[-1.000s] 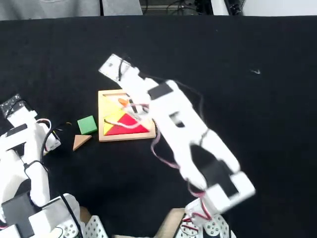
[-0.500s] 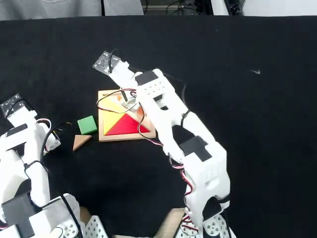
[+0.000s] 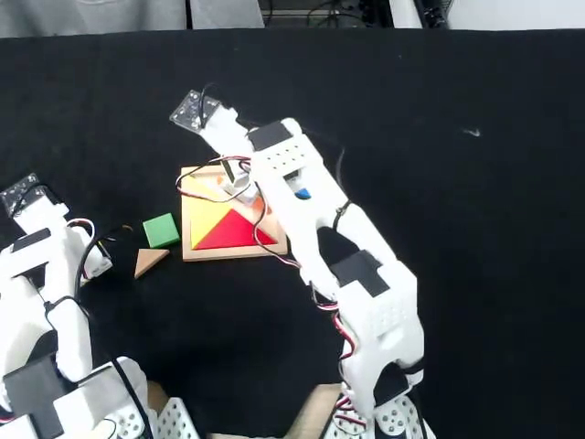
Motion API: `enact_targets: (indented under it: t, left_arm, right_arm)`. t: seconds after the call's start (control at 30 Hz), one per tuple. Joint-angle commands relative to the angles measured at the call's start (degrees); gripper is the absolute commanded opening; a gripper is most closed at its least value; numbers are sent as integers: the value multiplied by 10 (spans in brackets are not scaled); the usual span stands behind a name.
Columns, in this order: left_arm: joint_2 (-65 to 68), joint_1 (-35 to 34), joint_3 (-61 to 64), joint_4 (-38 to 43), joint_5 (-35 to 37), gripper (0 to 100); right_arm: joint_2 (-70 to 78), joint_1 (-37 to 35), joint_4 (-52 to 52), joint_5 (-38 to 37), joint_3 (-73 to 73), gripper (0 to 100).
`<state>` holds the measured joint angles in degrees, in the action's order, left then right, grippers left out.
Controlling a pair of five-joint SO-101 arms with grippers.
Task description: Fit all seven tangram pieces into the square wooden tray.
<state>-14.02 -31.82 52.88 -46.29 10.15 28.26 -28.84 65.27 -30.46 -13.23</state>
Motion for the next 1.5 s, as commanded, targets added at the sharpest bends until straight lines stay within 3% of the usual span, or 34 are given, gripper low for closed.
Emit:
enact_targets:
  t: [0.0, 0.33, 0.5, 0.73, 0.97, 1.17, 1.47]
  left_arm:
    - [-20, 8, -5, 6, -4, 77]
    - [-20, 8, -5, 6, -4, 77]
    - [-20, 8, -5, 6, -4, 78]
    - [-20, 8, -5, 6, -4, 79]
    - [-20, 8, -5, 6, -4, 80]
    - [-20, 8, -5, 6, -4, 80]
    - [-20, 8, -5, 6, -4, 80]
  right_arm:
    - [-3, -29, 5, -1, -31, 162]
    - [45, -26, -4, -4, -43, 160]
    - [50, -25, -4, -1, -62, 17]
    - [35, -1, -2, 5, -60, 10]
    - [-91, 40, 5, 81, 21, 10]
    - [-197, 42, -64, 185, 161, 10]
    - [-224, 42, -76, 324, 258, 10]
